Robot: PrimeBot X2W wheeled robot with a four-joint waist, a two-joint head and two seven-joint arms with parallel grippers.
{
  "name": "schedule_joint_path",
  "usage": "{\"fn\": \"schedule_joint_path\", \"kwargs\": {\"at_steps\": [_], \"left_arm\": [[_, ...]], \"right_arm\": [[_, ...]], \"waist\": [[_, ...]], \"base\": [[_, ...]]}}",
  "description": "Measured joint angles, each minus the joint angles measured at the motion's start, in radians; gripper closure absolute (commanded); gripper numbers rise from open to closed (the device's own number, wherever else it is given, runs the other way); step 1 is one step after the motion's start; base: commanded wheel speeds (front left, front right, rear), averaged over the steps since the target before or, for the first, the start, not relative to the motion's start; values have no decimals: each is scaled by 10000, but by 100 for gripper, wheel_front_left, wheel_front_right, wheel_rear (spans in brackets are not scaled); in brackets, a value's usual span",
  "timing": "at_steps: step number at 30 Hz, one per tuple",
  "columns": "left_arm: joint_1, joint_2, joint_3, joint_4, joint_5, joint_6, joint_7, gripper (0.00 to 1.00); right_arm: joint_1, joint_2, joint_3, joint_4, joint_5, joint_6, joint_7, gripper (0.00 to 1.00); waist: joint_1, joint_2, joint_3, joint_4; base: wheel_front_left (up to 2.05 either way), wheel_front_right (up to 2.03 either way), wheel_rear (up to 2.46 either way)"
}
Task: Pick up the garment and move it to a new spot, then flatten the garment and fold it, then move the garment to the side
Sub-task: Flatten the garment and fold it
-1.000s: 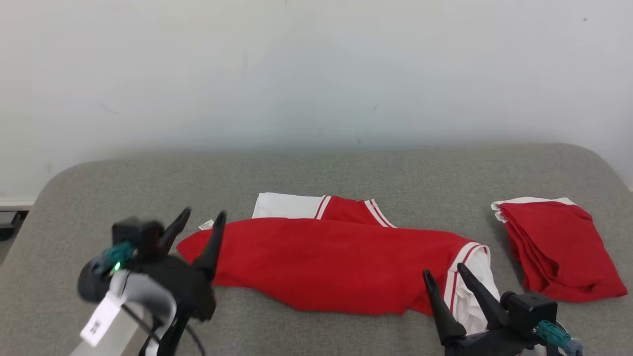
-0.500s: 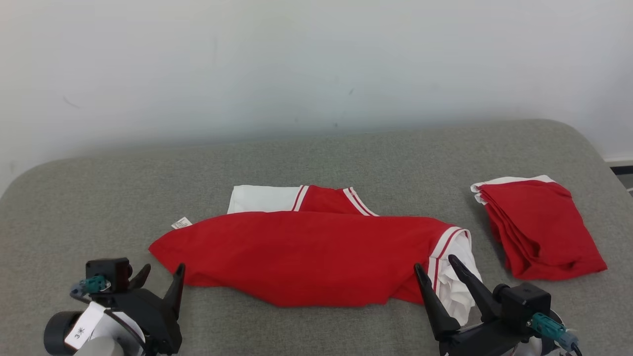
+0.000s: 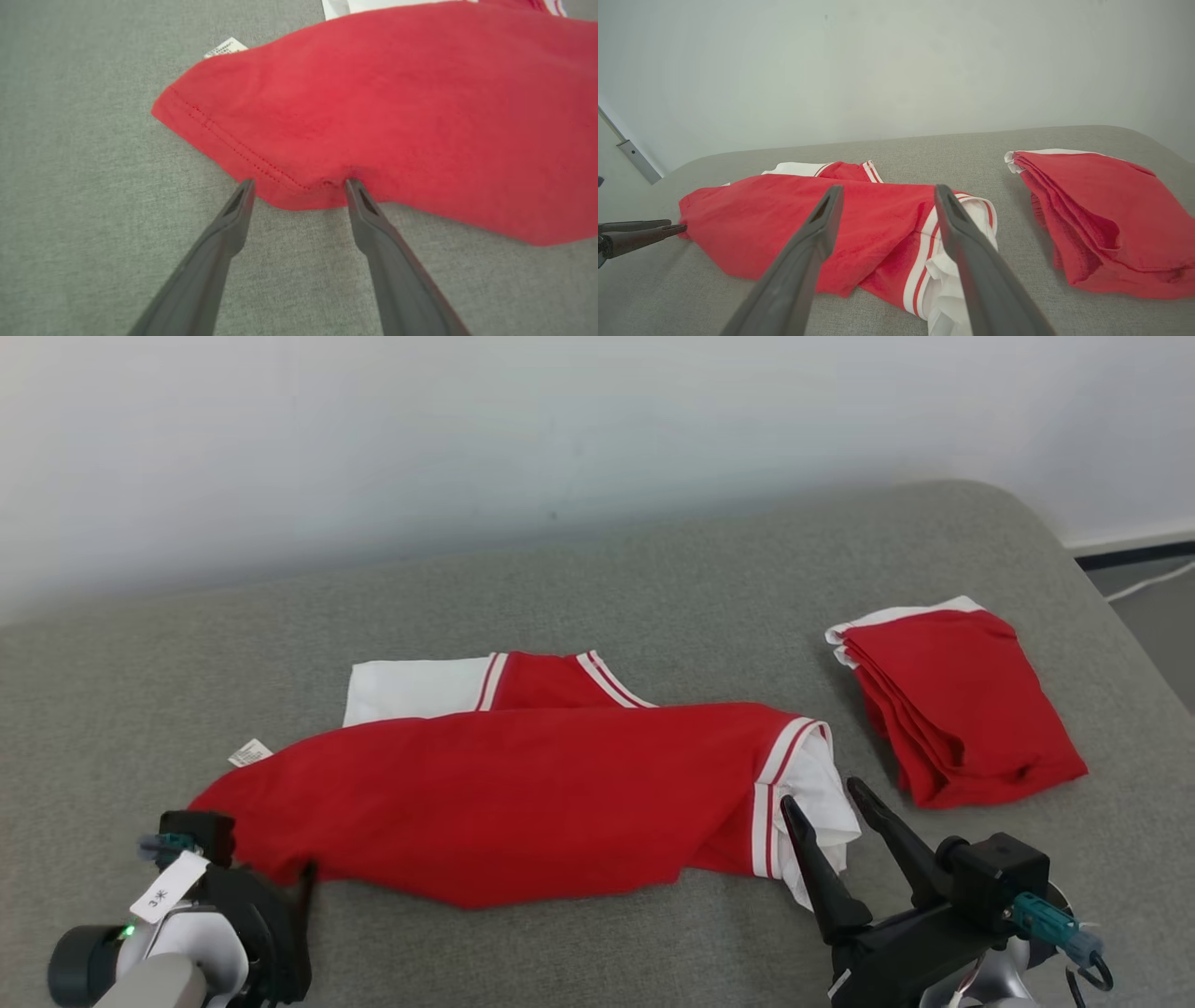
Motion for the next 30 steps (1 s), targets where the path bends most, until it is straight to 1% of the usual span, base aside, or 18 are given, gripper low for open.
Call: {"fn": "schedule_joint_path", "kwargs": {"at_steps": [4,5,6,7,9,12,15,19,25,28,30], "left_arm": [[-98,-13,-38,587,142,84,426,0],[-165,-25,-36,686,203,84,479,15],[-254,-33,-25,742,265,86,495,45],[-350,-44,-6,794,301,86,495,66],[-506,-100,23,851,307,86,489,100],[-731,-274,-12,909,468,90,439,100],[-937,-309,-77,959,698,96,213,100],[-1333,-278,-21,874,1151,171,-403,100],[-2155,-347,8,-54,1818,171,-1641,100],[-2178,-479,-42,-562,1994,171,-2057,100],[-1992,-470,-73,-874,2176,173,-2194,100]], "right_arm": [[-84,-54,-96,-8,0,-2,-2,0],[-83,-65,-130,-8,0,-8,-2,0],[-83,-79,-155,-8,0,-8,-2,0],[-83,-82,-165,-8,0,-10,-2,0],[-83,-86,-188,-2,0,-12,-2,0],[-81,-94,-230,2,0,-86,-4,0],[-81,-94,-230,44,0,-86,-6,0],[-81,-88,-221,125,0,-86,-6,0],[-73,-36,-178,267,2,-86,-12,0],[20,-36,-207,263,2,-100,-40,0],[160,-36,-213,249,2,-111,-88,0]], "waist": [[0,0,251,-231],[0,0,303,-272],[0,0,349,-306],[0,0,387,-330],[0,1,435,-351],[0,0,432,-277],[0,0,384,-148],[0,0,281,33],[0,0,2,264],[0,0,-137,396],[-1,0,-219,493]], "base": [[0,0,0],[0,0,0],[0,0,0],[0,0,0],[0,0,0],[0,0,0],[0,0,0],[0,0,0],[0,0,0],[0,0,0],[0,0,0]]}}
